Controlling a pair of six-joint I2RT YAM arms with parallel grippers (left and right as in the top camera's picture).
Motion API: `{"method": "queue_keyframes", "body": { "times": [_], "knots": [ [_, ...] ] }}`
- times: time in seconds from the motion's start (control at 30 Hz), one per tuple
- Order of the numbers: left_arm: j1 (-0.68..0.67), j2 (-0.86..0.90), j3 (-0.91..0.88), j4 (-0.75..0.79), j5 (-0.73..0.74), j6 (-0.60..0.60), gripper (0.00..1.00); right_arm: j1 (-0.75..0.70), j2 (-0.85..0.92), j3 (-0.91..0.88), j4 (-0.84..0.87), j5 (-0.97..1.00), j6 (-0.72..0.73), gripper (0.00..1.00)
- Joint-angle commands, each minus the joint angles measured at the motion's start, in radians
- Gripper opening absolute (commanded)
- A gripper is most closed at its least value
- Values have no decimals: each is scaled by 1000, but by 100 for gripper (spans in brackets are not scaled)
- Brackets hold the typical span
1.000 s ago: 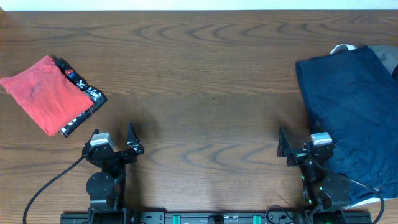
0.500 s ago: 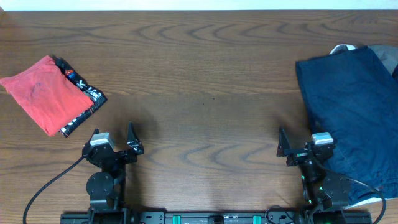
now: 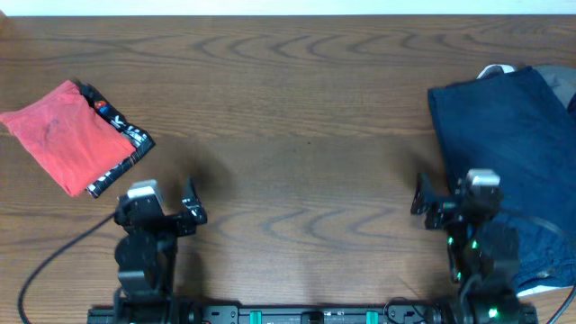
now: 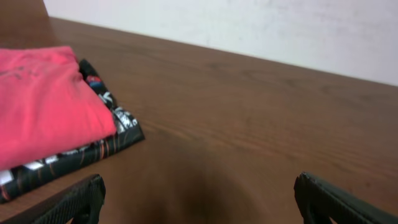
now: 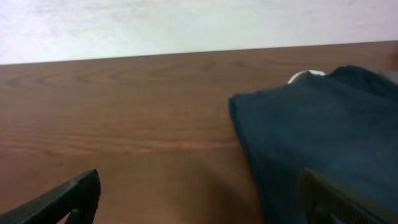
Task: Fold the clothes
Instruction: 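Move the right gripper over the navy shorts and grasp the fabric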
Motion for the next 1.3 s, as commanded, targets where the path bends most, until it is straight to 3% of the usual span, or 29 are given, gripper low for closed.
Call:
{"method": "queue_keyframes", "body": {
  "times": [0.0, 0.27, 0.53, 0.77, 1.13, 1.27],
  "knots": [
    [2, 125, 126, -56, 6, 10, 98, -7, 183, 134, -37, 48, -15, 99],
    [2, 428, 382, -272, 51, 10, 98, -69, 699, 483, -245, 50, -120, 99],
    [2, 531, 407, -291, 51, 10, 98, -125, 993, 556, -157, 156, -120, 98],
    [2, 548, 407, -291, 51, 10, 98, -180, 1160, 556, -76, 182, -119, 70],
    [2, 548, 407, -291, 51, 10, 98, -198, 1295, 556, 7, 174, -104, 58],
    [2, 548, 407, -291, 51, 10, 98, -197, 1310, 556, 18, 176, -100, 40]
  ]
}}
